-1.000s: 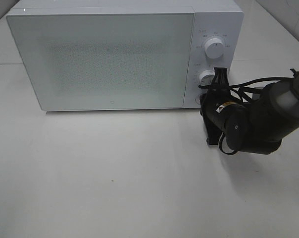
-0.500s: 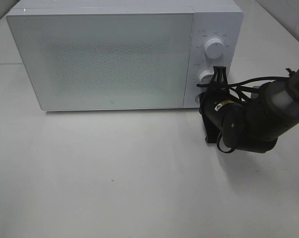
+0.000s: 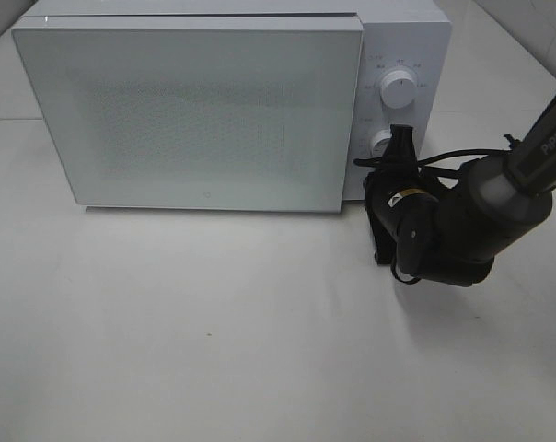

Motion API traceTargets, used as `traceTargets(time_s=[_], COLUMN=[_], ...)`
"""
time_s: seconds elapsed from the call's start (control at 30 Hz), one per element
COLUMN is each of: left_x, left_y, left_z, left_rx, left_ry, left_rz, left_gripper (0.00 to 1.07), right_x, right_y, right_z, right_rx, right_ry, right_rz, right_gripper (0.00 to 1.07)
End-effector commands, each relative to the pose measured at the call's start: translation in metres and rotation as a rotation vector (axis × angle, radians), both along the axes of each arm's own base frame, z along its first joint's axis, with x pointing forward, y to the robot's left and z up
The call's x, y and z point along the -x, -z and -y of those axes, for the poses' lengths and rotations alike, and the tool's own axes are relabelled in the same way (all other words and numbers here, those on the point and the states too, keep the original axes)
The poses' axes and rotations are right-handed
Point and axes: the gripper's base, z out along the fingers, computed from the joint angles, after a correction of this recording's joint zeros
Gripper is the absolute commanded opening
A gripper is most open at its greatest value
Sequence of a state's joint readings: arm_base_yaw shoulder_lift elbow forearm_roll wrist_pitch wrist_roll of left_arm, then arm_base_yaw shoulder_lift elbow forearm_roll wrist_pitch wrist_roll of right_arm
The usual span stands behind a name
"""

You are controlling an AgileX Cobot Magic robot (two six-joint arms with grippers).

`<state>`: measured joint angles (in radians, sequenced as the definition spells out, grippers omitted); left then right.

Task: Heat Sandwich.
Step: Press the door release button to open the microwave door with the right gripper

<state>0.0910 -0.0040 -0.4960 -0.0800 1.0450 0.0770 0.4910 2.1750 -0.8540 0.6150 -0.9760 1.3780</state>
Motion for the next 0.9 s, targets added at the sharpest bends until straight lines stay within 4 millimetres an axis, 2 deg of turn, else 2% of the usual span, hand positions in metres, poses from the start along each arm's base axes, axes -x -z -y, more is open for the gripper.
traceTargets(time_s=[0.03, 0.47, 0.9], left_x=[0.0036, 0.0036, 0.0036], left_y=[0.0003, 0.0003, 0.0003], left_z=[0.001, 0.001, 0.001], left_rx=[0.008, 0.008, 0.008], left_ry=[-0.002, -0.002, -0.002], left_rz=[0.034, 0.034, 0.034], left_gripper=[0.98, 0.98, 0.98], right_x=[-0.0278, -0.0279, -0.0258], right_y=[-0.035, -0.0342, -0.0268], right_z=[-0.003, -0.0035, -0.0054], right_rx=[0.006, 0.016, 0.027], right_ry=[0.004, -0.008, -0.035], right_rz=[0.268, 0.259, 0.148], right_gripper=[0.0, 0.0, 0.0])
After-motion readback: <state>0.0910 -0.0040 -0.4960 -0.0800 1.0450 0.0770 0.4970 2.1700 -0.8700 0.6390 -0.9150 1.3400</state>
